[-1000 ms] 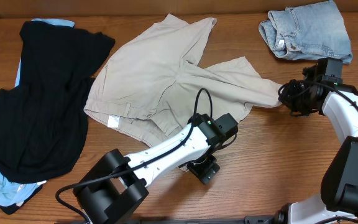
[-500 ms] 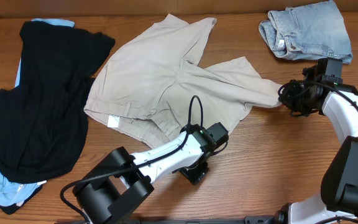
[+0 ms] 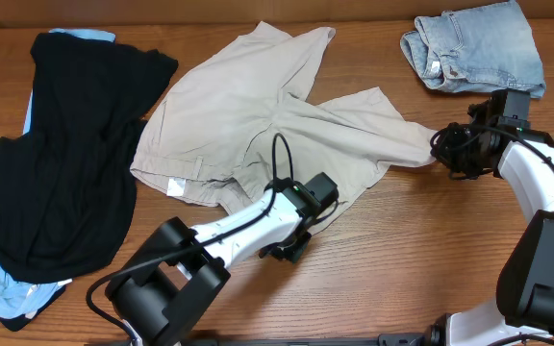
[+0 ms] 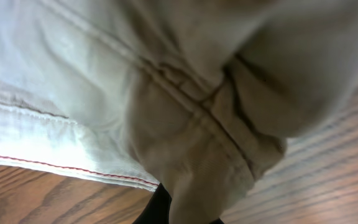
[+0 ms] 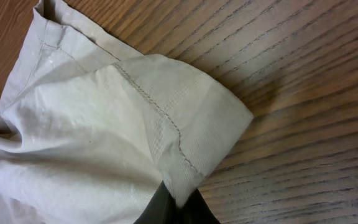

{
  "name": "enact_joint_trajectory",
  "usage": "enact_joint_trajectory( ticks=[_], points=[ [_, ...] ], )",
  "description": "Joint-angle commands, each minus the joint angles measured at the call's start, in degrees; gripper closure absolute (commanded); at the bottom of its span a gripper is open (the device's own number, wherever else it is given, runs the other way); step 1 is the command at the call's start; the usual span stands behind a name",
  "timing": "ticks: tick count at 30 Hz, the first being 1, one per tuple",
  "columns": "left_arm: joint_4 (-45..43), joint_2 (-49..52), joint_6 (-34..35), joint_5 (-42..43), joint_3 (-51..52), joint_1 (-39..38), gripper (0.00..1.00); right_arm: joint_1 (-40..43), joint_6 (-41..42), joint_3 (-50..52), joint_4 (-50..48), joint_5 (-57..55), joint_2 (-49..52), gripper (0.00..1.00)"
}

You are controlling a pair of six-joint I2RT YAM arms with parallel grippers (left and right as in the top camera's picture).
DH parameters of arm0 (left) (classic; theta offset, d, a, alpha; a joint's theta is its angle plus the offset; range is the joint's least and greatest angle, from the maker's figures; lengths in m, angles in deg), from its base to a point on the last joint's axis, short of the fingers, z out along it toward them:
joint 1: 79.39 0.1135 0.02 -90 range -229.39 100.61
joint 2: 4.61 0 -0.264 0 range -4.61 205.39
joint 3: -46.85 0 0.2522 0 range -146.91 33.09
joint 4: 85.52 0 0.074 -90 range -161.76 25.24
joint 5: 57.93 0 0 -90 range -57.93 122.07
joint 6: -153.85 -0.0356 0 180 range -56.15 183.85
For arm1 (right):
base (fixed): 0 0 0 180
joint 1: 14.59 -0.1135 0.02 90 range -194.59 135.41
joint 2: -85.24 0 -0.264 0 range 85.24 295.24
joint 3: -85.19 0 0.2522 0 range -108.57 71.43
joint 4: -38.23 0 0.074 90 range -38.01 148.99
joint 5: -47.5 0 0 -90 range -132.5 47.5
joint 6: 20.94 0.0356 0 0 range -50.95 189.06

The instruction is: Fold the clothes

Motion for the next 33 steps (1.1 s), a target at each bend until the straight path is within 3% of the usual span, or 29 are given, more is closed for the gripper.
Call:
enact_joint_trajectory(
  ticks=[1, 11, 19, 26, 33],
  points=[
    [1.49, -0.39, 3.08, -0.59, -0.98, 2.32, 0.96, 0.13, 0.11, -2.49, 0.52, 0.31, -1.84, 0.96],
    [18.88, -12.15, 4.28, -8.24, -16.06, 10.67, 0.96, 1.18, 0.11, -12.28, 14.05, 0.24, -9.90, 0.96],
    [21.97, -28.30, 4.24, -16.94, -25.00, 12.31, 0.96, 3.74, 0.09, -15.19, 20.48, 0.28, -16.11, 0.96],
    [24.55, -39.32, 4.37, -23.10, -25.40, 13.44, 0.96, 5.88, 0.04, -15.19, 25.16, 0.26, -23.58, 0.96],
    [27.10, -48.85, 9.62, -25.83, -25.40, 15.74, 0.96, 6.58, -0.39, -15.78, 27.91, -0.79, -33.16, 0.96]
  ],
)
